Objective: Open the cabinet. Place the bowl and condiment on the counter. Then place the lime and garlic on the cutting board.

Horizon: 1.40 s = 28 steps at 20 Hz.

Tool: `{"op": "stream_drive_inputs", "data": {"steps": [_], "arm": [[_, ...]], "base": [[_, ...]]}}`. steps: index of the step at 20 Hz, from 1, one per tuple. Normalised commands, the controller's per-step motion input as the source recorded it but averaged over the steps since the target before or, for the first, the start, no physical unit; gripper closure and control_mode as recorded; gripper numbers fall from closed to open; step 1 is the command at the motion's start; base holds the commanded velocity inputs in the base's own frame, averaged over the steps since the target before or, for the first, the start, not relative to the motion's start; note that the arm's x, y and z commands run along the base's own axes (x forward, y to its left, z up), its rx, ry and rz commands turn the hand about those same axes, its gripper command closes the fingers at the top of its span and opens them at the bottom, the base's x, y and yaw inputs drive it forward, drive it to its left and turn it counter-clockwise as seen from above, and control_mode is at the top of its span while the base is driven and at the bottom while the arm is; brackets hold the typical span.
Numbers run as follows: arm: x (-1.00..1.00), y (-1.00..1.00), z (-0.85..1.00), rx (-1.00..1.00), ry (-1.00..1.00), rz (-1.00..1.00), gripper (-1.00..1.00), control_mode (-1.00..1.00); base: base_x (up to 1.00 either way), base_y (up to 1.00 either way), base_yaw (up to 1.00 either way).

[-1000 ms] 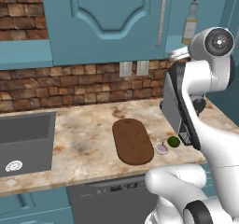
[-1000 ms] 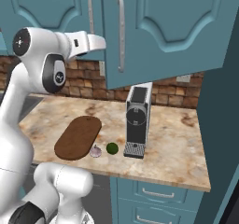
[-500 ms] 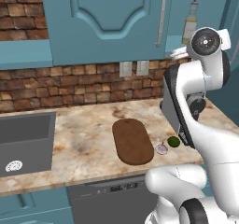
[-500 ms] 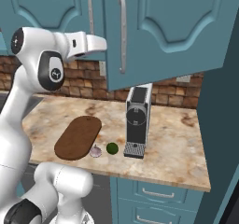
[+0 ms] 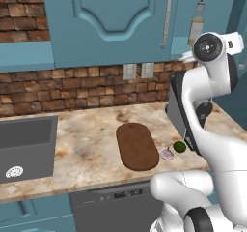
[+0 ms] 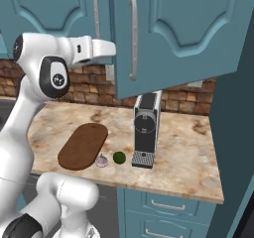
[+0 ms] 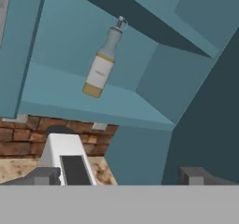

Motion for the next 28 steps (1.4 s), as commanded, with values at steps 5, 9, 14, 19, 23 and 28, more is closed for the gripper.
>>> {"op": "stream_drive_inputs", "data": {"steps": [5, 9, 14, 19, 23, 28], "arm": [[0.0, -0.89, -0.21, 0.0, 0.01, -0.09, -1.0, -1.0], [0.0, -0.92, -0.21, 0.0, 0.03, -0.11, -1.0, -1.0], [0.0, -0.93, -0.22, 0.0, 0.04, -0.11, -1.0, -1.0], [0.0, -0.98, -0.22, 0.01, 0.05, -0.1, -1.0, -1.0], [0.0, -1.0, -0.23, 0.01, 0.04, -0.08, -1.0, -1.0], [0.0, -0.96, -0.22, 0.01, 0.04, -0.07, -1.0, -1.0]], "base": [[0.0, 0.0, 0.0], [0.0, 0.0, 0.0], [0.0, 0.0, 0.0], [0.0, 0.0, 0.0], [0.0, 0.0, 0.0], [0.0, 0.0, 0.0]]}}
